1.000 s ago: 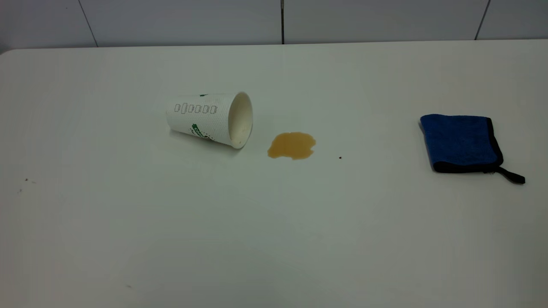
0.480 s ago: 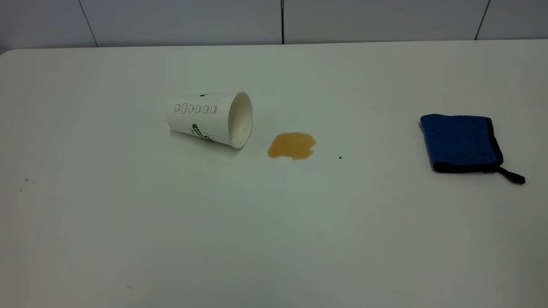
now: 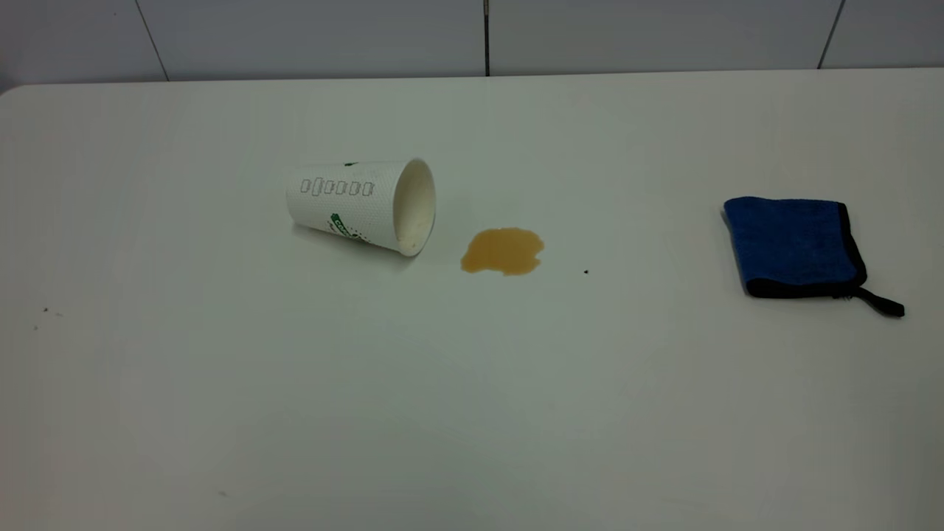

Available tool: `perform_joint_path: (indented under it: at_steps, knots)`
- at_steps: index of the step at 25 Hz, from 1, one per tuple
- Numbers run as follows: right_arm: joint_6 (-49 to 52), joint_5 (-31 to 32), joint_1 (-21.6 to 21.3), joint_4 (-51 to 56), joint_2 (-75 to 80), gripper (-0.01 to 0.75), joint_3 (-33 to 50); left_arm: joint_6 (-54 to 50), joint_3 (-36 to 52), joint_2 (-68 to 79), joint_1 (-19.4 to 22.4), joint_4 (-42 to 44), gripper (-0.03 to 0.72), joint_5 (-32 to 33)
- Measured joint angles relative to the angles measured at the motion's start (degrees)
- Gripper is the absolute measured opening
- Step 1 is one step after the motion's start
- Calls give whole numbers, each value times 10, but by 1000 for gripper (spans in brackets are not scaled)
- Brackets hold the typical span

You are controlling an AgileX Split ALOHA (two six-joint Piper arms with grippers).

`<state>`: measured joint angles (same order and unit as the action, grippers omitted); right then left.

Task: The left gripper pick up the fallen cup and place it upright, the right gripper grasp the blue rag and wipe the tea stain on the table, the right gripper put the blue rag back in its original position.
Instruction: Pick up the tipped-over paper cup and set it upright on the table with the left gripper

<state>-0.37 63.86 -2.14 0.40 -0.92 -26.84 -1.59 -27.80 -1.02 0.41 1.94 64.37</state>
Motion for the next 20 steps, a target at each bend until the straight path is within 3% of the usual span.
perform_joint_path:
  at_steps: [11, 20]
  knots:
    - [0, 0, 0, 0, 0, 238, 0, -11, -3, 6, 0, 0, 579, -7]
    - [0, 0, 0, 0, 0, 238, 0, -16, -14, 192, 0, 0, 579, -182]
